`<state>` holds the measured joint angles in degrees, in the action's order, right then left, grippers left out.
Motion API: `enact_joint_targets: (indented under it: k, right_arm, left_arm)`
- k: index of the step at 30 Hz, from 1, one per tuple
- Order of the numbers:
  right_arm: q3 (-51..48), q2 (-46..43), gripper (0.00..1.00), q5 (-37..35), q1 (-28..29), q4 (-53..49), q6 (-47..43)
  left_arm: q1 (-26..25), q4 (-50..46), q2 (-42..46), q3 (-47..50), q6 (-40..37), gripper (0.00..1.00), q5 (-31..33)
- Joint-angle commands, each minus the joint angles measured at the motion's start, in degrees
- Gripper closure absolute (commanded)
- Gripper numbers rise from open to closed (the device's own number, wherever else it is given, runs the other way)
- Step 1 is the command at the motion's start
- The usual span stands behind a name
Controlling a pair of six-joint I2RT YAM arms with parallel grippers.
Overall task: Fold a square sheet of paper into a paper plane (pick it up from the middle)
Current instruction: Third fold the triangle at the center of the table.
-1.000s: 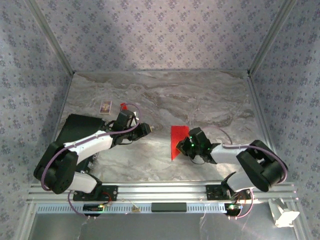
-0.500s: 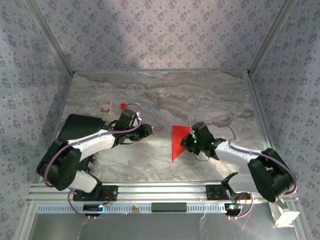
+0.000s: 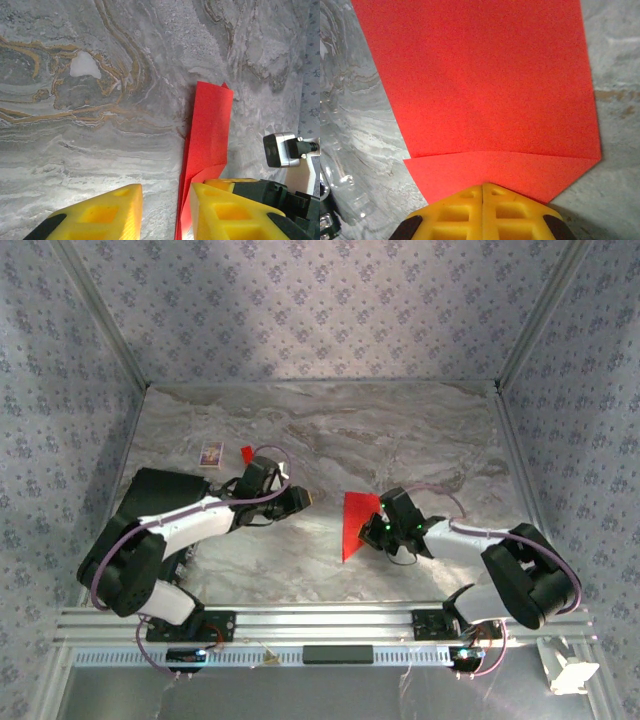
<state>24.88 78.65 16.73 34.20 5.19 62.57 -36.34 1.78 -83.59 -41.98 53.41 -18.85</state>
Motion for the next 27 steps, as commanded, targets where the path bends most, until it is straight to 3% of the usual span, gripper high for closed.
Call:
enact_joint_targets:
  k: [1, 5, 9, 12, 21, 27]
  right_arm:
    - [-2.86, 0.94, 0.98, -0.56, 1.00, 2.43, 7.41]
    - [-2.98, -1.58, 0.99, 0.37, 1.73, 4.34, 9.03]
    - [2.48, -6.53, 0.97, -7.32, 2.23, -11.37, 0.60]
    - [2.07, -10.43, 0.99, -10.40, 0.91, -15.65, -2.58]
    - [-3.66, -15.54, 1.00, -3.15, -7.10, -14.34, -6.32]
    - [-3.55, -15.24, 0.98, -0.03, -8.56, -13.78, -8.51]
  left_arm:
    - [-0.41, 0.68, -0.61, -1.78, -0.45, 0.70, -0.95]
    - [-0.55, 0.47, -0.93, -2.23, -0.58, 0.71, -1.01]
    - [-0.99, 1.83, -2.71, -4.05, -1.22, 0.71, -4.66]
    - [-2.69, -0.69, -5.50, -8.26, -3.03, 0.73, -5.56]
    - [-7.07, -1.21, -16.94, -18.32, -4.22, 0.77, -7.64]
    - [-7.93, -0.84, -24.04, -22.97, -4.01, 0.78, -9.44]
